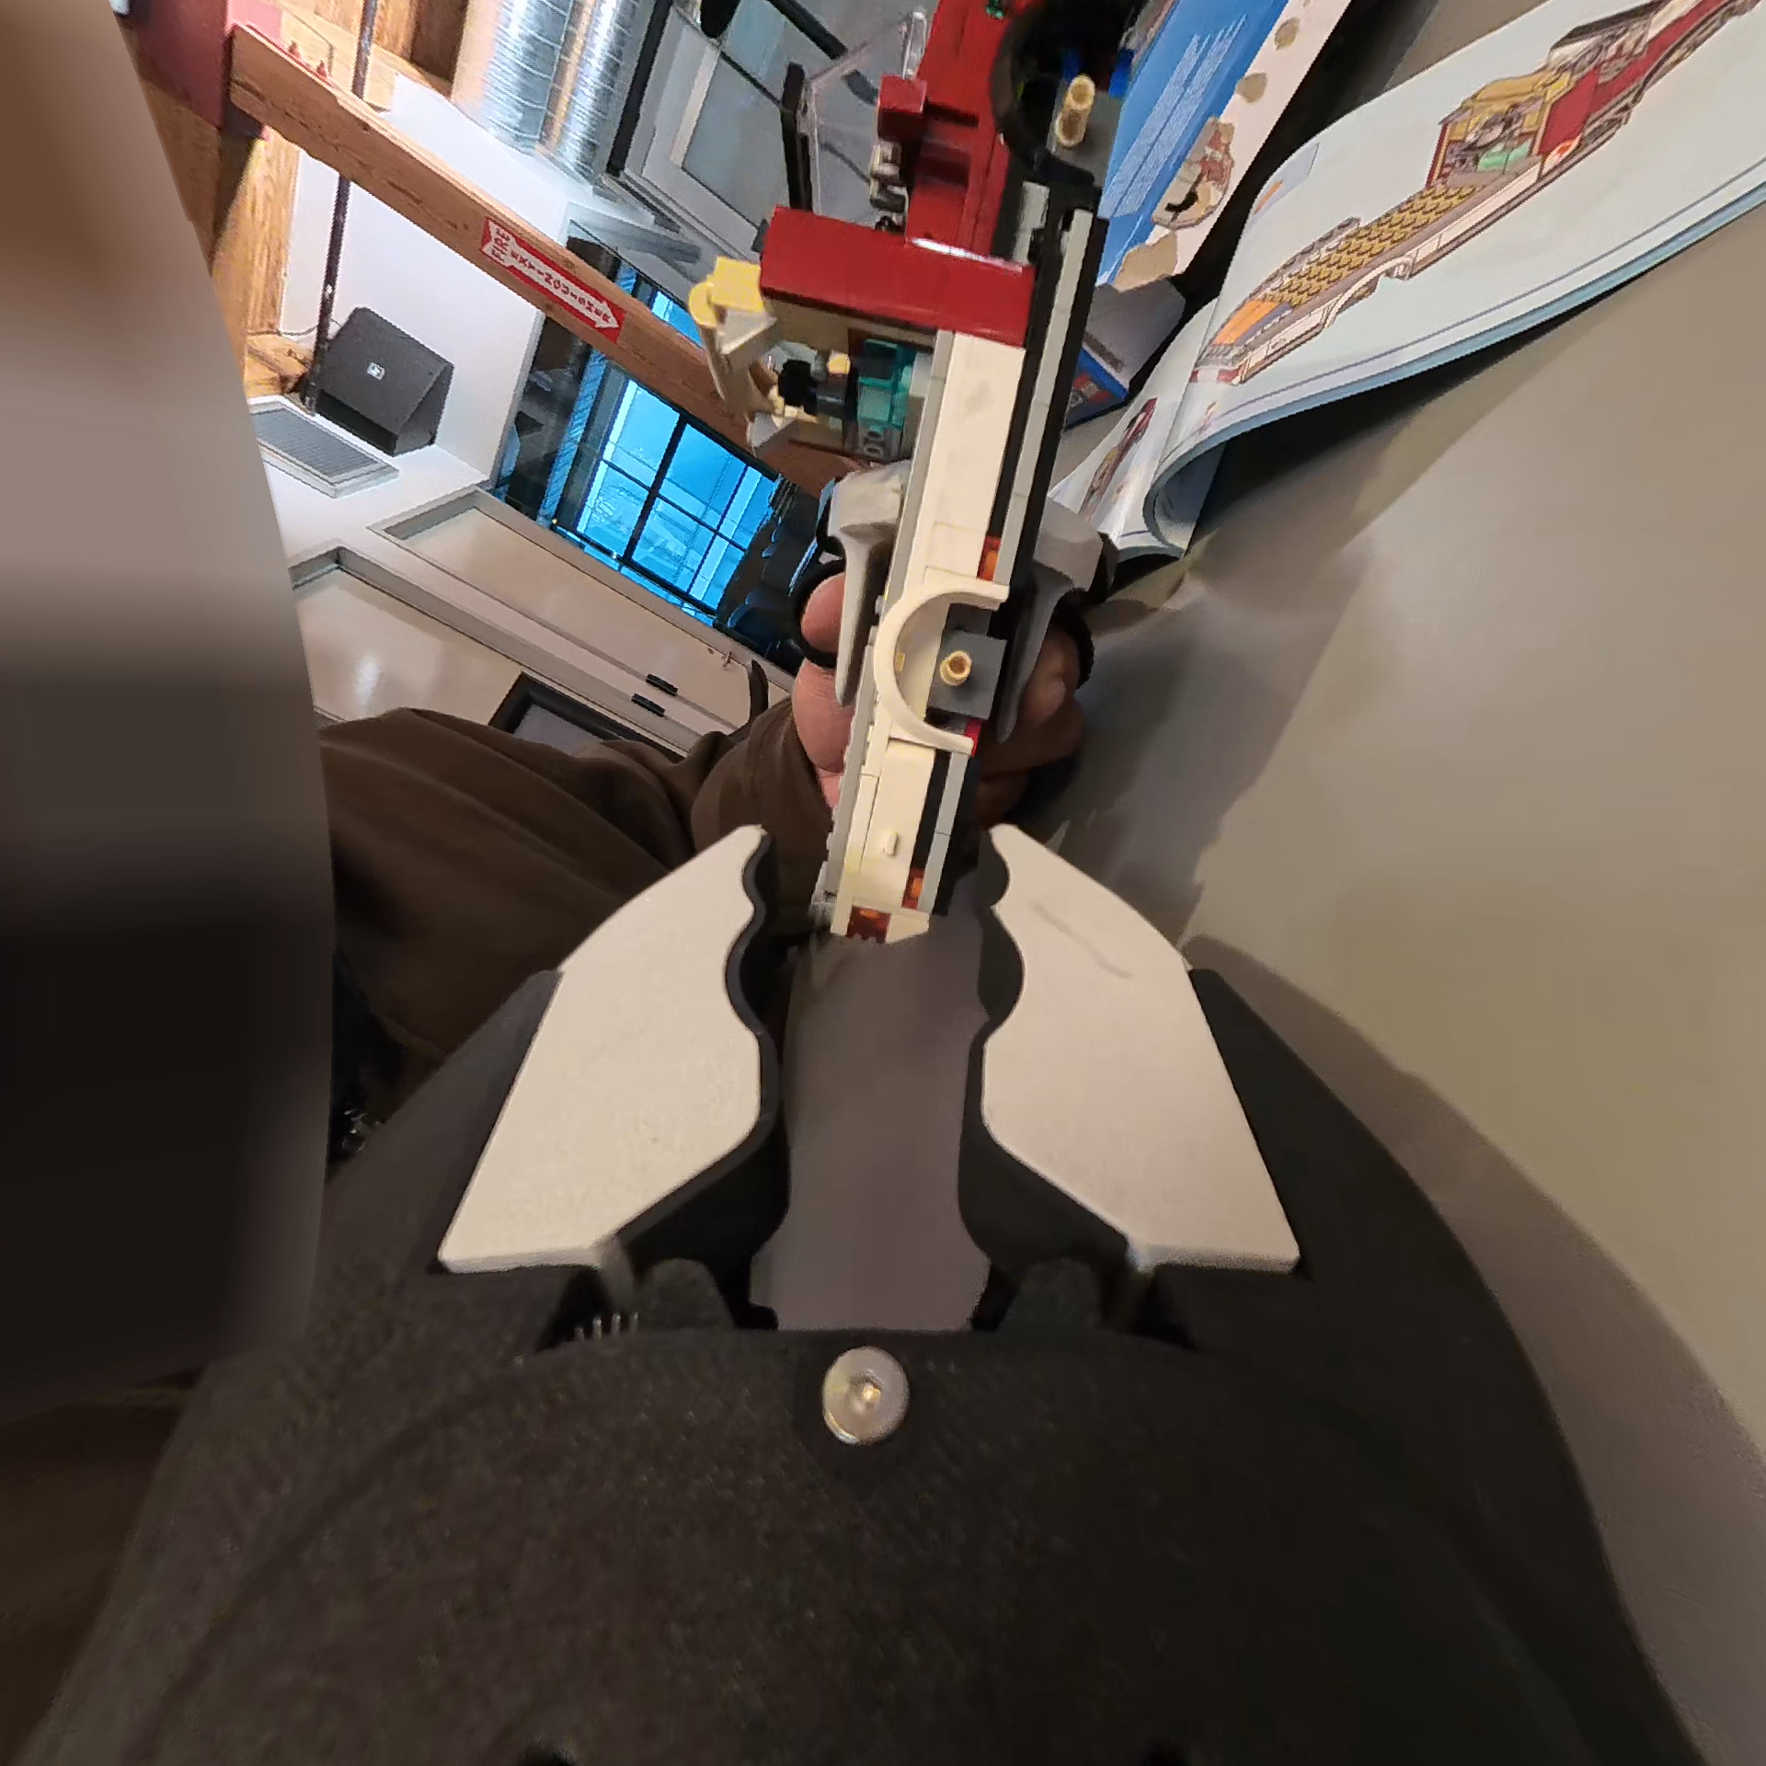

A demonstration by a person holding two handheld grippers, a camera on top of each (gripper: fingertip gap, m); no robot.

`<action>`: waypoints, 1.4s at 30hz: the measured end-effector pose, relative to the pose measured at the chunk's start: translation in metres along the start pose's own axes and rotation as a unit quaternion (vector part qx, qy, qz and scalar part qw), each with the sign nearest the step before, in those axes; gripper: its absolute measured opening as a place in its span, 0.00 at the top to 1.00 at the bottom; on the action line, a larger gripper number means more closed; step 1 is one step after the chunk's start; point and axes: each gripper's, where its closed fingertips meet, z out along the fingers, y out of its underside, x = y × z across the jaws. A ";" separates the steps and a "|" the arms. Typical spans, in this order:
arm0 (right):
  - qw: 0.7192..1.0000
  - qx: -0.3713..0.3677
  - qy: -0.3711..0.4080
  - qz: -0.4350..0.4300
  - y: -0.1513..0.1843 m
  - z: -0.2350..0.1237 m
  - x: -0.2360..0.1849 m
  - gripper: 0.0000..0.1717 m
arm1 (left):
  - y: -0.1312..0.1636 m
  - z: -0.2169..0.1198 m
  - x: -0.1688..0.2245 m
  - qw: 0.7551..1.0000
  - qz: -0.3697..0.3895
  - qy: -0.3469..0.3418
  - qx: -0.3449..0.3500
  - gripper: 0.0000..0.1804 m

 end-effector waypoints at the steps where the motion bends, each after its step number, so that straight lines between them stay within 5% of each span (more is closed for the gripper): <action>1: 1.000 -0.006 0.000 0.000 0.002 0.001 0.000 0.77 | 0.000 0.000 0.000 1.000 0.001 -0.001 -0.001 0.89; 17: 1.000 -0.017 0.018 -0.005 0.008 0.004 0.008 0.84 | 0.003 0.001 0.001 1.000 0.024 -0.010 -0.011 0.89; 22: 0.998 0.011 0.049 -0.045 -0.005 -0.002 0.010 0.72 | 0.007 0.003 0.001 0.999 0.035 -0.014 -0.024 0.89; 33: 0.982 0.021 0.109 -0.151 -0.010 -0.004 0.008 0.94 | 0.019 0.009 -0.001 0.995 0.071 -0.040 -0.059 0.89; 42: 0.985 0.014 0.092 -0.147 -0.007 -0.002 0.005 0.90 | 0.023 0.010 -0.001 0.993 0.081 -0.046 -0.069 0.89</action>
